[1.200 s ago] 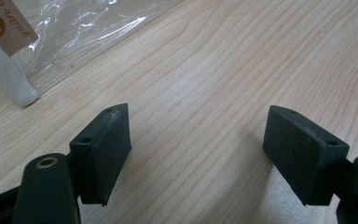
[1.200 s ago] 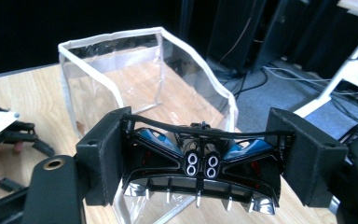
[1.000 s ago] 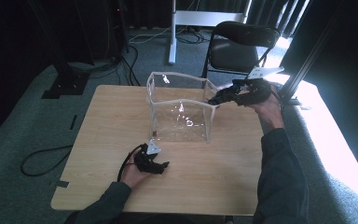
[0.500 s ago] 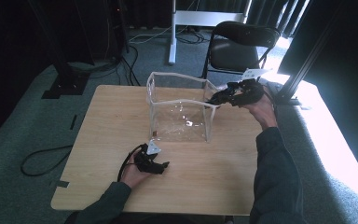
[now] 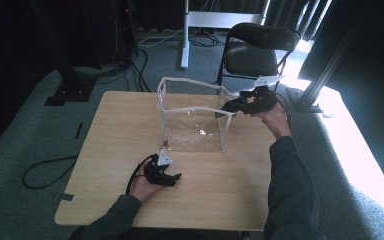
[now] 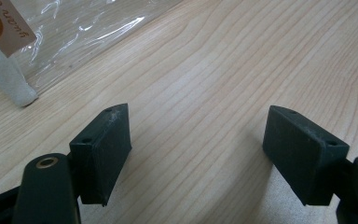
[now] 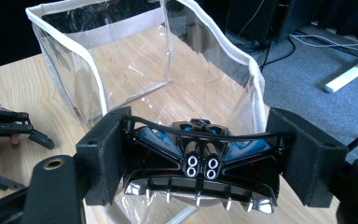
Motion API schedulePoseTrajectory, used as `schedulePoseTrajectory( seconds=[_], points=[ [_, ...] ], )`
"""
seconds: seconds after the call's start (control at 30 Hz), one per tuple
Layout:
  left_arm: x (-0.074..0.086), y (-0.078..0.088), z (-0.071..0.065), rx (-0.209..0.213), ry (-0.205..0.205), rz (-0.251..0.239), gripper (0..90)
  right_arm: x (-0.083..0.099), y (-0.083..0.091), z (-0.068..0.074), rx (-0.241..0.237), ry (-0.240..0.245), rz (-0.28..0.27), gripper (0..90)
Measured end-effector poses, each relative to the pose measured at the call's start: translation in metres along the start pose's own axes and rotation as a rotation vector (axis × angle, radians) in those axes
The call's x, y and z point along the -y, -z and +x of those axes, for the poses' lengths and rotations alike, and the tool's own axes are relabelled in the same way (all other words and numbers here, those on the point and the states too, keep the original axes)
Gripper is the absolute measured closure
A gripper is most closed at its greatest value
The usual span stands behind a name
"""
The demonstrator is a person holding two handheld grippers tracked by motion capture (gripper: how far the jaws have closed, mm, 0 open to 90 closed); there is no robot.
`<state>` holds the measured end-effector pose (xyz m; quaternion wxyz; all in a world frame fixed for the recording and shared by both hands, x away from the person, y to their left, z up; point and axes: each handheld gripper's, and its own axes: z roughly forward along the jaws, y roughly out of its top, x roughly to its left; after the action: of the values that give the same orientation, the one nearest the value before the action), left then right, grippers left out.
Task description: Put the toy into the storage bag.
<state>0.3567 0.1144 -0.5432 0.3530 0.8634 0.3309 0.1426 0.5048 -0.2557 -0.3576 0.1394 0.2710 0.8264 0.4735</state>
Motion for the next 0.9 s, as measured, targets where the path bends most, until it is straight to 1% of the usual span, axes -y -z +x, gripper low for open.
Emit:
schedulePoseTrajectory(
  seconds=[0.1,0.17,0.7,0.9],
  points=[
    [0.000,0.000,0.000,0.001,-0.001,0.000,23.9,0.001,-0.004,-0.001,-0.003,-0.002,0.003,24.4],
    [0.000,0.000,0.000,0.002,-0.001,0.001,23.9,0.003,-0.005,-0.002,-0.007,-0.015,-0.001,24.4],
    [0.000,-0.001,-0.001,0.002,0.000,-0.001,23.9,0.011,-0.006,-0.007,-0.010,-0.076,-0.033,24.4],
    [0.000,-0.001,-0.001,0.002,0.001,-0.003,23.9,0.013,-0.007,-0.008,-0.014,-0.088,-0.028,24.3]
  ],
)
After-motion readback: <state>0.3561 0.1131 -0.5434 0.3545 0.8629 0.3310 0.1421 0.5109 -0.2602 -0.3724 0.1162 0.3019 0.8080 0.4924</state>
